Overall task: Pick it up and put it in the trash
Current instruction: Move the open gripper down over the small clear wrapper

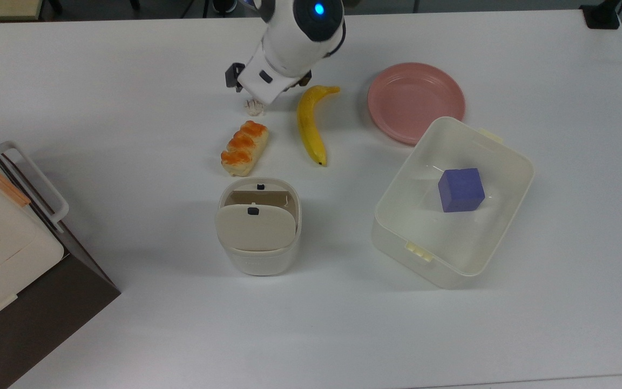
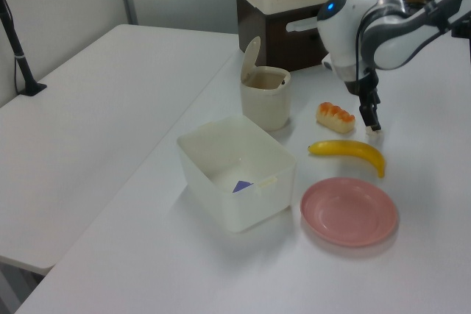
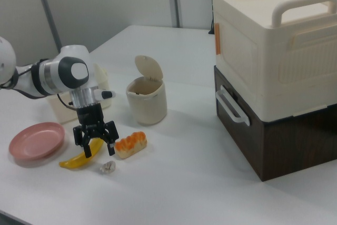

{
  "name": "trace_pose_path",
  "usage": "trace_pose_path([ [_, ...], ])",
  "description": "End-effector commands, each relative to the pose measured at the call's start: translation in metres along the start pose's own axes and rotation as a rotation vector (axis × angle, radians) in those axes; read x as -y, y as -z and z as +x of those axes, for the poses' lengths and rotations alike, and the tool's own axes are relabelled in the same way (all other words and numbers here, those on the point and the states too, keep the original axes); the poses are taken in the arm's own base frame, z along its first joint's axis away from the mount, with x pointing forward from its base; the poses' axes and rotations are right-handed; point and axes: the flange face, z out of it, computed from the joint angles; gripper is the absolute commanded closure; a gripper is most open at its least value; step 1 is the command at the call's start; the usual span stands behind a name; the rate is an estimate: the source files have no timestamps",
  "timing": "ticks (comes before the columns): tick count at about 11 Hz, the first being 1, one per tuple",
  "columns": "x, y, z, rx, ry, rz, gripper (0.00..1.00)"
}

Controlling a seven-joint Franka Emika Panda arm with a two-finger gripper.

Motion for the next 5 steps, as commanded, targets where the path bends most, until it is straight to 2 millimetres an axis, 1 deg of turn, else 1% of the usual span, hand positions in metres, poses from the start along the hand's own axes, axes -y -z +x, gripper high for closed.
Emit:
trace_pose_path([
  [1, 0.002, -0.019, 0.008, 0.007, -0.015, -0.040, 0.00],
  [3, -0.001, -0.023, 0.009, 0.017, -0.014, -0.053, 0.00],
  [4, -0.006, -0.025, 0.008, 0.024, -0.021, -0.052, 0.00],
  [5, -0.011, -0.028, 0.008, 0.031, -0.028, -0.048, 0.05],
])
